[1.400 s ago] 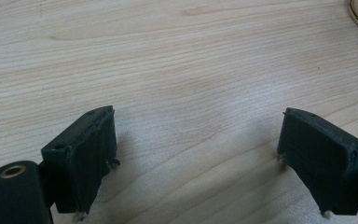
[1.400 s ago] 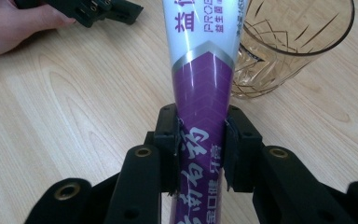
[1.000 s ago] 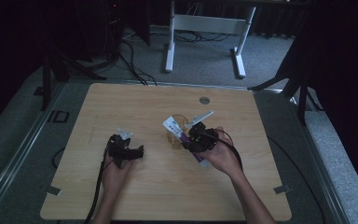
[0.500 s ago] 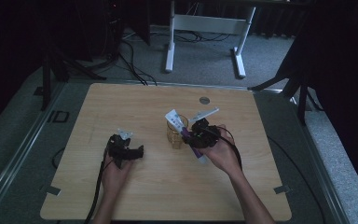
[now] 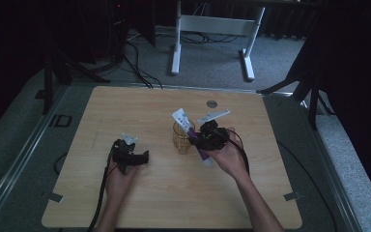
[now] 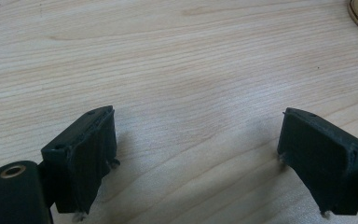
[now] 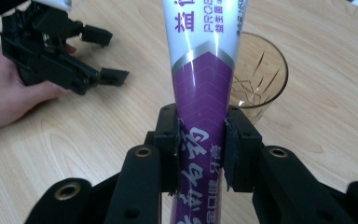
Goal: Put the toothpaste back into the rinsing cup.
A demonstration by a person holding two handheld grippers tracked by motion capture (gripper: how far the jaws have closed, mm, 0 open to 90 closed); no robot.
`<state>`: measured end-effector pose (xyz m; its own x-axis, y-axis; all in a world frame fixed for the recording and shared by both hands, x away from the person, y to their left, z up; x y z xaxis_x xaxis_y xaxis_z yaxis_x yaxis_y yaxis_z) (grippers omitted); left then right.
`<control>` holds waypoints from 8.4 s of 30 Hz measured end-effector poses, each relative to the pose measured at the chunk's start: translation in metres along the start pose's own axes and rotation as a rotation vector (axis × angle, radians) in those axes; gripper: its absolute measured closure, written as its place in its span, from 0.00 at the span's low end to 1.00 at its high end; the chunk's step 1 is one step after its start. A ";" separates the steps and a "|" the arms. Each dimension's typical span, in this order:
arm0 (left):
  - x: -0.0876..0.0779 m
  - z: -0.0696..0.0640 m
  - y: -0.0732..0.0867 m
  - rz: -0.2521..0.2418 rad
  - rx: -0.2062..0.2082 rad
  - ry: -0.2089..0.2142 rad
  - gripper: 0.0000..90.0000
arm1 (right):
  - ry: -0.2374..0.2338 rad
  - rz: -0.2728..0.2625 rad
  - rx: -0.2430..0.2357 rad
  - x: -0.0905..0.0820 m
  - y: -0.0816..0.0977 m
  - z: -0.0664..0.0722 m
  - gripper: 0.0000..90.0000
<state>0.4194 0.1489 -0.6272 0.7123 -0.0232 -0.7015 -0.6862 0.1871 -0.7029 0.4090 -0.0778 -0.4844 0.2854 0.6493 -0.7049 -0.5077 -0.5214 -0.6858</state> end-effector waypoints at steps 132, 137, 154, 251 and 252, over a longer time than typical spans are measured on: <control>0.000 0.000 0.000 0.000 -0.001 0.001 0.13 | -0.013 -0.389 0.103 0.002 -0.057 -0.042 0.78; 0.000 0.000 0.000 0.000 -0.001 0.001 0.13 | -0.018 -0.399 0.112 0.003 -0.058 -0.045 0.78; 0.000 0.000 0.000 -0.002 -0.002 0.001 0.13 | -0.015 -0.434 0.127 0.007 -0.062 -0.049 0.78; 0.000 0.000 0.000 -0.004 0.000 0.001 0.13 | 0.076 -0.316 0.037 0.053 -0.041 -0.045 0.67; 0.000 0.000 0.000 -0.003 0.000 0.001 0.13 | 0.075 -0.305 0.040 0.054 -0.039 -0.046 0.67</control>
<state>0.4197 0.1486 -0.6272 0.7143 -0.0252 -0.6994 -0.6839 0.1874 -0.7051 0.4817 -0.0480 -0.5043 0.4875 0.7292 -0.4803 -0.4210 -0.2856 -0.8609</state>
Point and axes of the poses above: each handheld gripper's, and its own axes: x roughly forward along the jaws, y roughly out of its underside, z roughly to its left, the point moved 9 cm from there along x, roughly forward along the jaws, and after that the axes turned 10 degrees about -y, right-handed, at the moved point
